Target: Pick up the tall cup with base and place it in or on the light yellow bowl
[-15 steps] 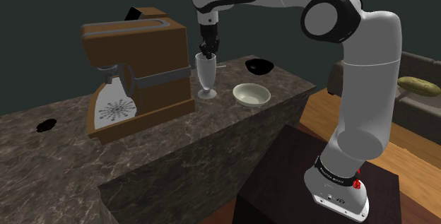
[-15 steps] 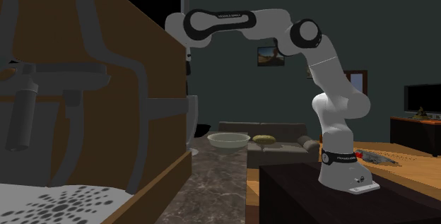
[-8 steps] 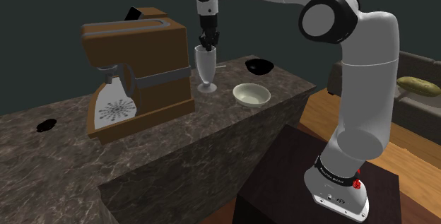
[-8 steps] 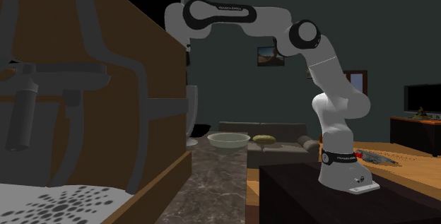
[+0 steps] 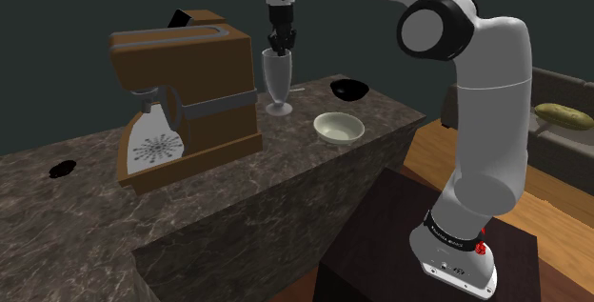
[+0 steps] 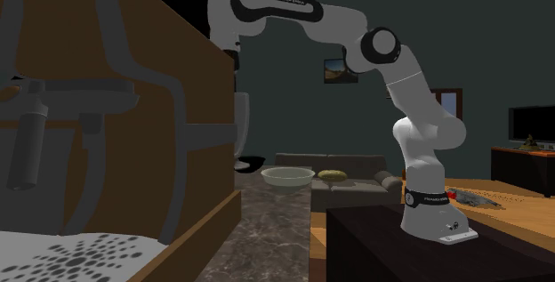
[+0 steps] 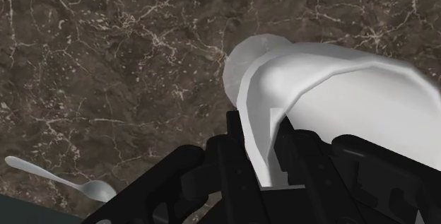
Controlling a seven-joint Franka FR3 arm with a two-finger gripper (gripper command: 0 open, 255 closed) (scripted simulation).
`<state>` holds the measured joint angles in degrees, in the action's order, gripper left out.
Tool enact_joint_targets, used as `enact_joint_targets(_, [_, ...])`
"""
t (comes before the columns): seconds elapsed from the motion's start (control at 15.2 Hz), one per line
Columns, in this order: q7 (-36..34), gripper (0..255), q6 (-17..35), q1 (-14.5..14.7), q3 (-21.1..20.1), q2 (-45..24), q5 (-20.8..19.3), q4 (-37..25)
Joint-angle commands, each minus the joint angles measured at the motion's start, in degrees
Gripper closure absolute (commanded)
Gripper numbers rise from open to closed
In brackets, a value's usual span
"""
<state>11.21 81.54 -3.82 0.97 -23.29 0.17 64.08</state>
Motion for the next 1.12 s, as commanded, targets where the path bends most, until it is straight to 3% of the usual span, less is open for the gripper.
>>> enact_joint_targets(0.0, [0.0,255,-2.2,0.0,0.0,-0.8,0.0,-3.1])
enact_joint_targets(0.13, [0.0,255,-3.9,0.0,0.0,-1.6,0.0,-5.5])
enact_joint_targets(0.53, [4.6,255,-1.5,-3.0,1.5,11.3,-0.3,9.7])
enact_joint_targets(1.06, [11.6,255,-2.8,-6.6,4.6,23.7,-1.6,20.8])
